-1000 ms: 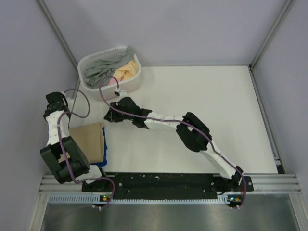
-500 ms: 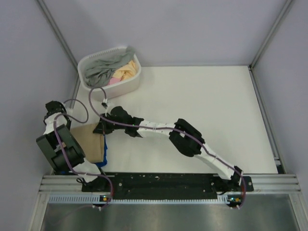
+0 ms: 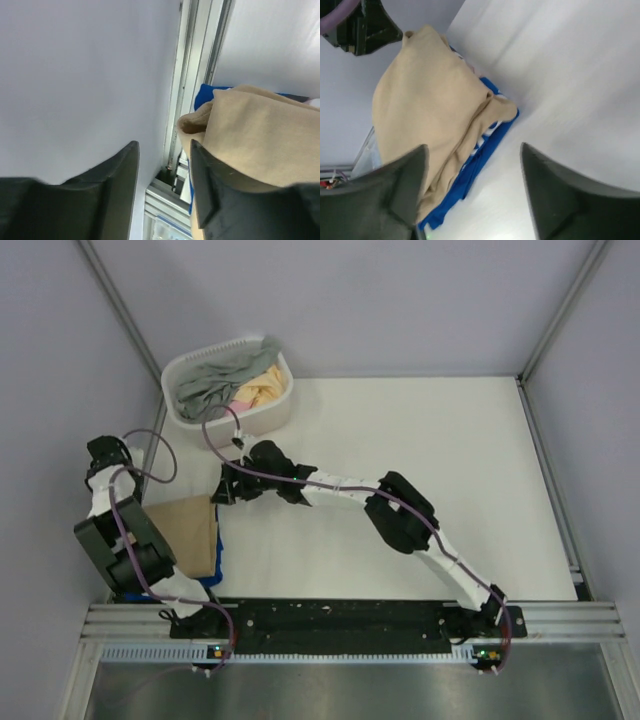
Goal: Fold and stack the t-shirts
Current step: Put the neatly folded tshirt into the corner of the board with both arms
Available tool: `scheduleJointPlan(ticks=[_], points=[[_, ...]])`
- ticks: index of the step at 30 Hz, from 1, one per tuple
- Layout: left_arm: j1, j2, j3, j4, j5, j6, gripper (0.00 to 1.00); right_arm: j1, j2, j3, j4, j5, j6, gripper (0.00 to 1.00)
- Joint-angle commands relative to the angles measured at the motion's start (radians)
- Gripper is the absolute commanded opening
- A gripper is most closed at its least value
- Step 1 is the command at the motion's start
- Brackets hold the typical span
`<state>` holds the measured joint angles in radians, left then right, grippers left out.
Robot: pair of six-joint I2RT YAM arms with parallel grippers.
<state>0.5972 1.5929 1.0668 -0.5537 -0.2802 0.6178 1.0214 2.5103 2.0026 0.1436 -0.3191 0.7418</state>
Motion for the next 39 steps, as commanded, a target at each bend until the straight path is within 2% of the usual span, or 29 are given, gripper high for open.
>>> scheduleJointPlan(ticks=[1,2,3,5,10,11,14,16,19,23,27,32,36,39], points=[[-0.055,-0.166,0.074,-0.025,0.091,-0.029,0.6,-0.038,-0.367,-0.19,0.004,0.003,-0.282,0.98],[-0.08,-0.216,0.074,-0.032,0.125,-0.03,0.94,-0.056,-0.442,-0.255,-0.01,0.027,-0.339,0.99],[-0.115,-0.256,0.074,-0.038,0.166,-0.029,0.99,-0.073,-0.508,-0.331,-0.021,0.052,-0.398,0.99],[-0.206,-0.347,0.076,-0.045,0.214,-0.046,0.99,-0.125,-0.675,-0.497,-0.038,0.081,-0.467,0.99],[-0.567,-0.5,0.064,-0.038,0.275,-0.092,0.99,-0.393,-0.986,-0.87,-0.026,0.077,-0.479,0.99],[-0.629,-0.522,0.05,-0.028,0.332,-0.111,0.99,-0.452,-1.057,-0.954,-0.007,0.104,-0.481,0.99],[-0.704,-0.608,-0.039,0.05,0.5,-0.156,0.99,-0.601,-1.266,-1.173,0.049,0.202,-0.516,0.99],[-0.718,-0.674,-0.163,0.148,0.582,-0.211,0.99,-0.667,-1.387,-1.293,0.079,0.296,-0.605,0.99],[-0.72,-0.776,-0.399,0.377,0.604,-0.253,0.99,-0.705,-1.536,-1.451,0.126,0.481,-0.735,0.99],[-0.72,-0.789,-0.643,0.619,0.53,-0.32,0.99,-0.728,-1.587,-1.593,0.253,0.676,-0.808,0.99],[-0.72,-0.836,-0.819,0.819,0.5,-0.349,0.99,-0.73,-1.556,-1.706,0.396,0.683,-0.82,0.99],[-0.72,-0.821,-0.86,0.926,0.406,-0.412,0.99,-0.73,-1.536,-1.82,0.568,0.65,-0.796,0.99],[-0.72,-0.811,-0.889,0.962,0.456,-0.412,0.99,-0.731,-1.515,-1.868,0.646,0.617,-0.791,0.99],[-0.72,-0.797,-0.897,0.96,0.472,-0.408,0.99,-0.731,-1.493,-1.854,0.64,0.6,-0.792,0.99]])
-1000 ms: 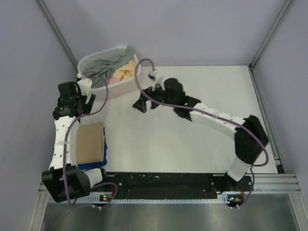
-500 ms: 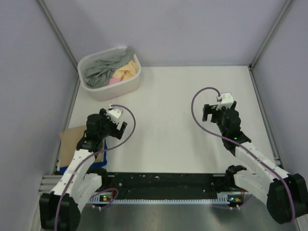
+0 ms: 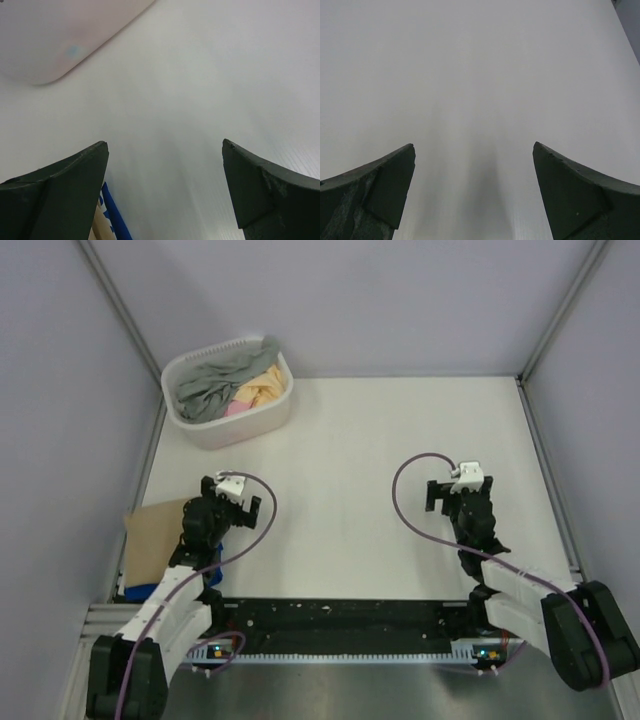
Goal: Fold and stack the t-shirts
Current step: Put the neatly folded tshirt into the corner of the board with both arms
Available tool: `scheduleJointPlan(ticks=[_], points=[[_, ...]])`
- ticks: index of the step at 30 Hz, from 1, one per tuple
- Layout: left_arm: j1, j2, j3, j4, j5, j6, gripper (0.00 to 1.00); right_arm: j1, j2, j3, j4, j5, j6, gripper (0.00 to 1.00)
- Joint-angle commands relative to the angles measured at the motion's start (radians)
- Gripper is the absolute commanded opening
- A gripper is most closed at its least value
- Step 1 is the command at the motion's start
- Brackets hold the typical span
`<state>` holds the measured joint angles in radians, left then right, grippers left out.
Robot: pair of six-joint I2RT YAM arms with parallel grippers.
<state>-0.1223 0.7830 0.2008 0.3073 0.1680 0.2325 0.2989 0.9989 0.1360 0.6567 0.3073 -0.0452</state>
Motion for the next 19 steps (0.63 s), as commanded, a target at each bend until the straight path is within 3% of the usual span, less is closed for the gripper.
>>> scheduleJointPlan(ticks=[1,19], points=[[0.0,0.015,-0.031,0.099,0.022,-0.021,0.99,-0.009,0.023,0.014,0.124,-0.025,-0.005,0.99],[0.0,0.05,-0.014,0.09,-0.005,-0.041,0.99,-0.01,0.044,0.033,0.11,-0.031,-0.008,0.99]])
